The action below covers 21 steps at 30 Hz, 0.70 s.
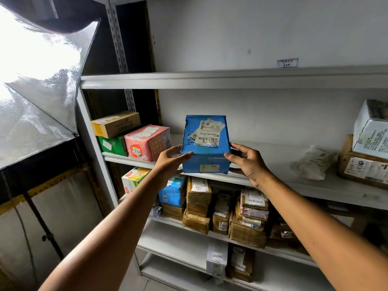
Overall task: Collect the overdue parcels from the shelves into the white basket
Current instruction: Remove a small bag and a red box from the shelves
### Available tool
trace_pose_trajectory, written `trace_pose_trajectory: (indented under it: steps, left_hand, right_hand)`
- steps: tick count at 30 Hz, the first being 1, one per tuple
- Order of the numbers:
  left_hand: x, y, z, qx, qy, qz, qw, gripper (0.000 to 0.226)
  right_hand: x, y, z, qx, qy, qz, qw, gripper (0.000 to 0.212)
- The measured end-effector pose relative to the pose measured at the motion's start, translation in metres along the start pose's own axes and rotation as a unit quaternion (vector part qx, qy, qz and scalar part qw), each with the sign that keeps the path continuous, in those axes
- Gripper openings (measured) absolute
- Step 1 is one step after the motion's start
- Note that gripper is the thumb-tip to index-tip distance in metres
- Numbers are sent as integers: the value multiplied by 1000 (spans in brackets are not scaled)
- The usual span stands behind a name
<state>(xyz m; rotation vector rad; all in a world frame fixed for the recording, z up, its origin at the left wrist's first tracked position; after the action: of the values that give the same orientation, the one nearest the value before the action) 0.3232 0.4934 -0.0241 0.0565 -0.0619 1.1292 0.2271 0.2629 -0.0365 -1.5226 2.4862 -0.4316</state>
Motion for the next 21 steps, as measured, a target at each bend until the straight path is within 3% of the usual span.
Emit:
trace_pose_trajectory:
  steps: [5,11,21]
  left_hand:
    - [0,5,4,-7,-19,18,1000,69]
    - [-6,4,6,-29,-85,62,994,70]
    - [-14,-1,2,-11,-103,69,992,69]
  right_hand:
    - [3,-3,5,-9,-21,20,1000,45]
    - [8,6,21,-69,-85,10,994,45]
    - [18,6,26,-97,-73,1,993,51]
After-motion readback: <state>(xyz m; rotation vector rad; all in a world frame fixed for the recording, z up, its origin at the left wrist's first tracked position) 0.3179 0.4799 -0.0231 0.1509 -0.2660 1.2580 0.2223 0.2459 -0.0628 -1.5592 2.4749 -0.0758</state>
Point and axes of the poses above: each hand's wrist, its own y-axis away from the middle knuckle, its own x-axis out of the back of the hand, z = x × y, the point moved 5 cm from there along -y, towards the middle knuckle, and after that the axes turned 8 degrees about x, right-handed, at the moved point
